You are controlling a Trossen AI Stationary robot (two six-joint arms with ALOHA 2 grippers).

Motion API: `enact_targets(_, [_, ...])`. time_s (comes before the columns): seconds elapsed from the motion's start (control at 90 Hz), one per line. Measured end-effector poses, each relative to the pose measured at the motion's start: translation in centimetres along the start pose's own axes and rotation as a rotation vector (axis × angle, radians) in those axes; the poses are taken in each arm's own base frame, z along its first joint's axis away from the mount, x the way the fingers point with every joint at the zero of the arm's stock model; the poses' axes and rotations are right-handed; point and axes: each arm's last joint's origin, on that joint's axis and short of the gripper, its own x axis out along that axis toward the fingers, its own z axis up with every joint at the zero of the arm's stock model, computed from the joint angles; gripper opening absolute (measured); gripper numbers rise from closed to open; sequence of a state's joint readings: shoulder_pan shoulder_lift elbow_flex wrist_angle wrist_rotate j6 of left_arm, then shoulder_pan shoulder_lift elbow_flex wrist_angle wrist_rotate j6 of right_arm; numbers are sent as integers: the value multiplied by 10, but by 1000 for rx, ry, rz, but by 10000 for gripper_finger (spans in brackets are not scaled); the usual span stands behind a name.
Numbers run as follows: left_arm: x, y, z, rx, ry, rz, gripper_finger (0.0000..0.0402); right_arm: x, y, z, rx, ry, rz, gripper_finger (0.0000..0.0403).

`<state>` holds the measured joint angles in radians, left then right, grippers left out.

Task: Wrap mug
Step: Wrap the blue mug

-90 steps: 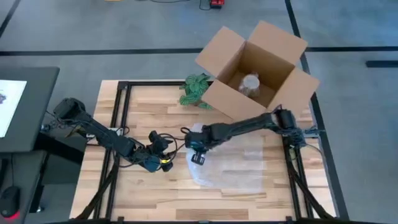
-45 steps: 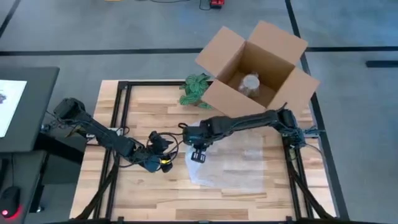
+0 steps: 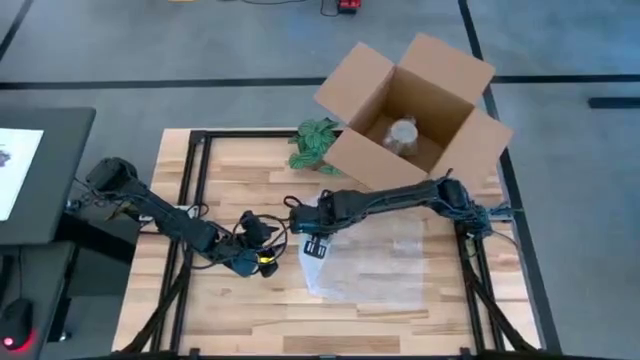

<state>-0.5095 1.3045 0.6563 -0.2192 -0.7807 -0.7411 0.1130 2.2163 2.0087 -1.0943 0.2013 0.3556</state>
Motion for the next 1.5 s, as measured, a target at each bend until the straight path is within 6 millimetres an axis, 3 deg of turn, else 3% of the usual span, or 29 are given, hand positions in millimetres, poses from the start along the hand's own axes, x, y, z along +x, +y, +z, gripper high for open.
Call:
enact_targets(0.178, [0, 0, 0, -3, 3, -1, 212, 40, 7, -3, -50, 92, 25, 0])
enact_targets(0.356, [-1, -1, -2, 20, 26, -20, 212, 49, 11, -4, -86, 118, 59, 0])
enact_targets(0.511, [-1, 0, -3, 26, 37, -26, 212, 30, 11, -5, -91, 99, 79, 0])
enact_targets(0.778, [-1, 0, -3, 26, 36, -25, 212, -42, 7, -9, -99, -17, 135, 0])
enact_targets(1.011, [-1, 0, -2, 26, 35, -24, 212, -64, 8, -8, -104, -98, 170, 0])
enact_targets(1.5, [0, 0, -3, 31, 39, -19, 212, 32, 9, -4, -116, 121, 148, 0])
